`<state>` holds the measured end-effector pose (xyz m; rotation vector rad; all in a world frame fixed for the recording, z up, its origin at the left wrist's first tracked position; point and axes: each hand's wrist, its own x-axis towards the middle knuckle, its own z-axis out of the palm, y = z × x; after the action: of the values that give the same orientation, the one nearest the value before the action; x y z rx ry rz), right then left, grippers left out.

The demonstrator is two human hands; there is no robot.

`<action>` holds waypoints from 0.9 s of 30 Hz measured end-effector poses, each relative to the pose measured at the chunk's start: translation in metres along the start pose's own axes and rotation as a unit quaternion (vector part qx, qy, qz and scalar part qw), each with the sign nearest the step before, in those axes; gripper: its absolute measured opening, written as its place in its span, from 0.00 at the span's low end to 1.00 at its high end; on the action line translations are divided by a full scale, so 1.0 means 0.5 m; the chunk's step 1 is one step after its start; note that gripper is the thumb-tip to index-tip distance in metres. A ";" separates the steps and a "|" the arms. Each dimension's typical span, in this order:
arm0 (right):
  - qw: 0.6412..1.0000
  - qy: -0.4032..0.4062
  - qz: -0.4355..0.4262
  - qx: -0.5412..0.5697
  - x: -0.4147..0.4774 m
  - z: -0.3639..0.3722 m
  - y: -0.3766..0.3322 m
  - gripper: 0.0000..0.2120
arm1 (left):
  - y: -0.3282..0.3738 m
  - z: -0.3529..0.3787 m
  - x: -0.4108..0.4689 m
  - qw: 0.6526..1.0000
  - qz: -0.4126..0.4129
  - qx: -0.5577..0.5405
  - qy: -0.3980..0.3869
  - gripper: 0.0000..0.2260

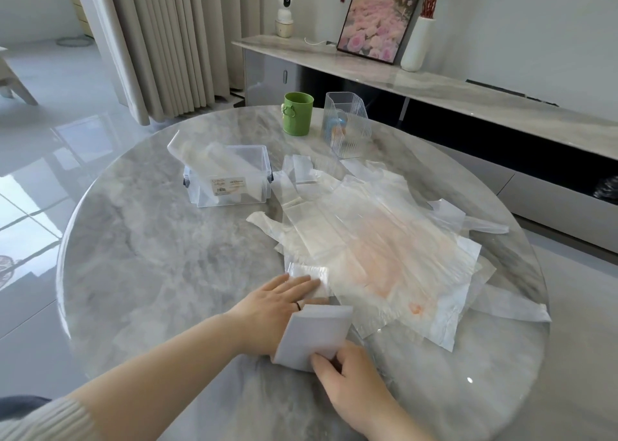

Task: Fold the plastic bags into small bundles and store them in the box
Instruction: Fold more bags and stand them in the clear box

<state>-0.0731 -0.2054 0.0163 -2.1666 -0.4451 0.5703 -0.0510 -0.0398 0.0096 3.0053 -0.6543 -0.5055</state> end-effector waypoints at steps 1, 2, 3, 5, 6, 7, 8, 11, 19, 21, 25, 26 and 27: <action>1.000 -0.005 0.007 0.006 0.001 -0.001 0.001 0.16 | -0.003 -0.003 0.004 1.000 -0.011 0.006 -0.008 0.31; 1.000 -0.009 0.014 0.012 0.004 -0.001 0.002 0.14 | -0.006 -0.004 0.011 1.000 -0.019 0.011 -0.009 0.30; 1.000 -0.011 0.020 0.015 0.005 -0.002 0.002 0.12 | -0.006 -0.007 0.016 0.999 -0.028 0.013 -0.011 0.29; 0.999 -0.005 0.026 0.022 0.006 -0.002 0.001 0.11 | -0.006 -0.009 0.025 0.999 -0.044 0.007 -0.014 0.28; 0.999 -0.001 0.031 0.030 0.008 -0.002 -0.001 0.11 | -0.007 -0.009 0.029 0.999 -0.048 0.005 -0.014 0.27; 0.998 0.004 0.039 0.044 0.009 -0.003 -0.005 0.10 | -0.008 -0.009 0.030 0.998 -0.055 0.003 -0.012 0.27; 0.997 0.013 0.050 0.058 0.012 -0.003 -0.010 0.10 | -0.010 -0.006 0.031 0.997 -0.065 -0.026 0.008 0.27; 0.994 0.064 0.077 0.045 0.023 -0.004 -0.020 0.14 | -0.012 -0.014 0.027 0.914 -0.120 -0.363 0.132 0.21; 0.993 0.029 0.114 -0.024 0.064 -0.013 -0.026 0.12 | -0.004 -0.021 -0.037 0.870 -0.155 -0.398 0.246 0.19; 0.991 0.013 0.124 -0.040 0.073 -0.018 -0.034 0.12 | 0.017 -0.008 -0.049 0.931 -0.137 -0.282 0.189 0.35; 0.990 -0.021 0.130 -0.052 0.087 -0.022 -0.041 0.14 | 0.040 0.019 -0.050 0.926 -0.188 -0.289 0.152 0.26; 0.989 -0.027 0.130 -0.063 0.090 -0.022 -0.043 0.15 | 0.041 0.018 -0.050 0.913 -0.199 -0.315 0.163 0.25; 0.988 -0.031 0.129 -0.078 0.092 -0.021 -0.045 0.15 | 0.040 0.018 -0.051 0.908 -0.206 -0.325 0.167 0.24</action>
<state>-0.0316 -0.1759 0.0290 -2.3813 -0.2484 0.7689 -0.0841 -0.0473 0.0108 2.4683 0.1649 -0.1504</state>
